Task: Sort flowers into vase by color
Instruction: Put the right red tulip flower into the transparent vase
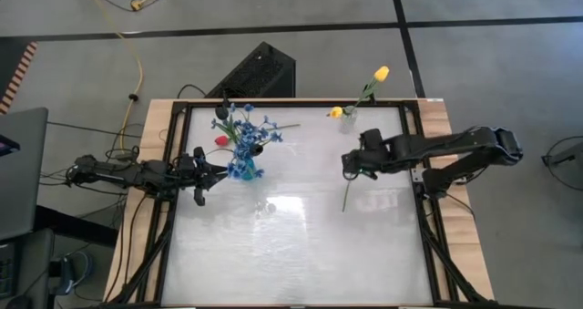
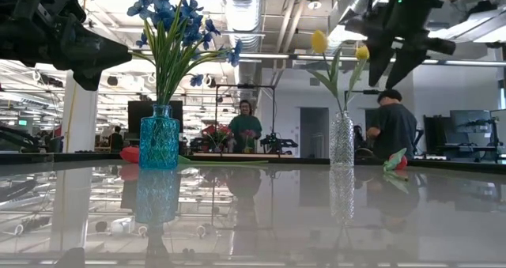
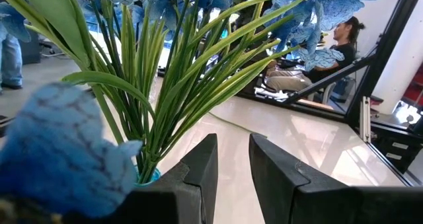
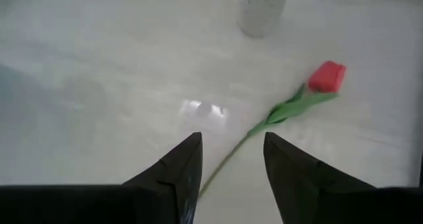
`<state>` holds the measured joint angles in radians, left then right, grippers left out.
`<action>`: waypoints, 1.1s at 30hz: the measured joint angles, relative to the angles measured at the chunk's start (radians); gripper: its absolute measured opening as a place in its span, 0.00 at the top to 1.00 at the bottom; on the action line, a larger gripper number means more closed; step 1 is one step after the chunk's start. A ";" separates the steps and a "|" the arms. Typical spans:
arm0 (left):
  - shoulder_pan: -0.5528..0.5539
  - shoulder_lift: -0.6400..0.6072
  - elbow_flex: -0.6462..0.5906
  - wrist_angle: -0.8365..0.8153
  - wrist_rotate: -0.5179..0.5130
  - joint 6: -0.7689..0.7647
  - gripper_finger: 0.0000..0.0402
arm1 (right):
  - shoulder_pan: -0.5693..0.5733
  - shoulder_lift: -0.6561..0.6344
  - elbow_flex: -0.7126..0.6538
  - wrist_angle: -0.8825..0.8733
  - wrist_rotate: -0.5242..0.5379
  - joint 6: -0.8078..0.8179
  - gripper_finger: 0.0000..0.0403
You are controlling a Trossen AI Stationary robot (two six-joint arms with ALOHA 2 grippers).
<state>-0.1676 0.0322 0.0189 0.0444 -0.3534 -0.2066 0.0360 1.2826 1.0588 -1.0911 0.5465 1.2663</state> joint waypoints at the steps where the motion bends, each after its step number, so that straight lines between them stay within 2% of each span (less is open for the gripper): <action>1: 0.000 0.000 0.000 0.000 0.000 0.000 0.81 | 0.016 0.014 0.000 -0.011 0.009 0.031 0.53; 8: 0.000 0.000 0.000 0.000 0.000 0.000 0.81 | 0.060 0.198 -0.001 -0.023 0.022 0.197 0.52; 17: 0.000 0.000 0.000 0.000 0.001 0.000 0.81 | 0.009 0.376 -0.001 0.022 -0.048 0.159 0.53; 24: 0.000 0.000 0.000 0.000 0.001 0.000 0.81 | -0.045 0.407 -0.014 0.070 -0.057 0.094 0.54; 33: 0.000 0.000 0.000 0.000 0.002 0.000 0.81 | -0.089 0.362 -0.257 0.436 -0.099 0.128 0.54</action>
<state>-0.1673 0.0322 0.0189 0.0444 -0.3519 -0.2062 -0.0532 1.6447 0.8022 -0.6554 0.4478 1.3940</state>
